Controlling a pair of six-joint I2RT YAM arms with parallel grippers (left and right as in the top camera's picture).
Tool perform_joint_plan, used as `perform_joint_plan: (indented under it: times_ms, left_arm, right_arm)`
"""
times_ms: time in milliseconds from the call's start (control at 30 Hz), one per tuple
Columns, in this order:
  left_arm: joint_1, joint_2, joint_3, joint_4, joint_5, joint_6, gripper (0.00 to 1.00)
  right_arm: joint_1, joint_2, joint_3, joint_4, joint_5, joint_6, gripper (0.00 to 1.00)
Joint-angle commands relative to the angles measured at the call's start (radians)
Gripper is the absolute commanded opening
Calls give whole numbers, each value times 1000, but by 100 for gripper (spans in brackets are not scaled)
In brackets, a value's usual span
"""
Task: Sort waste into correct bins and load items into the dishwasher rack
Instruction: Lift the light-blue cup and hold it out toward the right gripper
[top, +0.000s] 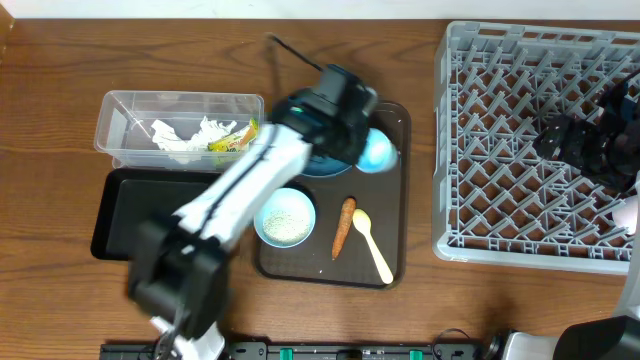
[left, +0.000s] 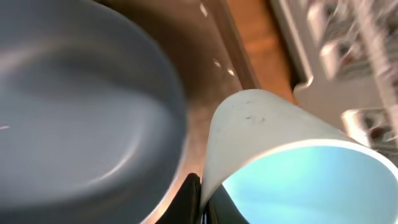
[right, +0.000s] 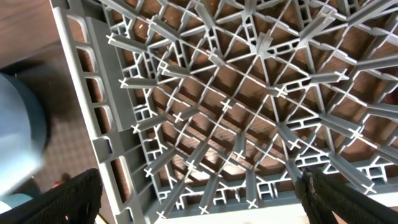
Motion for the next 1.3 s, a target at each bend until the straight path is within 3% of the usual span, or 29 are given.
perform_joint_plan:
  times_ms: [0, 167, 267, 400, 500, 667, 967, 1267]
  left_arm:
    - [104, -87, 2, -18, 145, -47, 6]
    - [259, -99, 2, 29, 687, -72, 6]
    - [311, -79, 2, 59, 925, -71, 6]
    - [323, -68, 2, 67, 1053, -18, 6]
    - [314, -68, 2, 74, 1112, -8, 6]
    - [308, -68, 2, 74, 1124, -8, 6]
    - [291, -68, 2, 74, 1173, -13, 6]
    - [272, -68, 2, 74, 1172, -34, 6]
  right_arm:
    - [7, 3, -4, -4, 11, -22, 99]
    - [8, 4, -4, 23, -35, -40, 99]
    - [10, 4, -4, 45, -304, -208, 99]
    - [40, 7, -4, 33, -738, -526, 99]
    - [91, 14, -4, 7, -904, -694, 99]
    - [216, 17, -4, 21, -982, -805, 99]
    - [401, 17, -4, 153, -985, -801, 99]
    - [483, 17, -4, 226, -985, -774, 99]
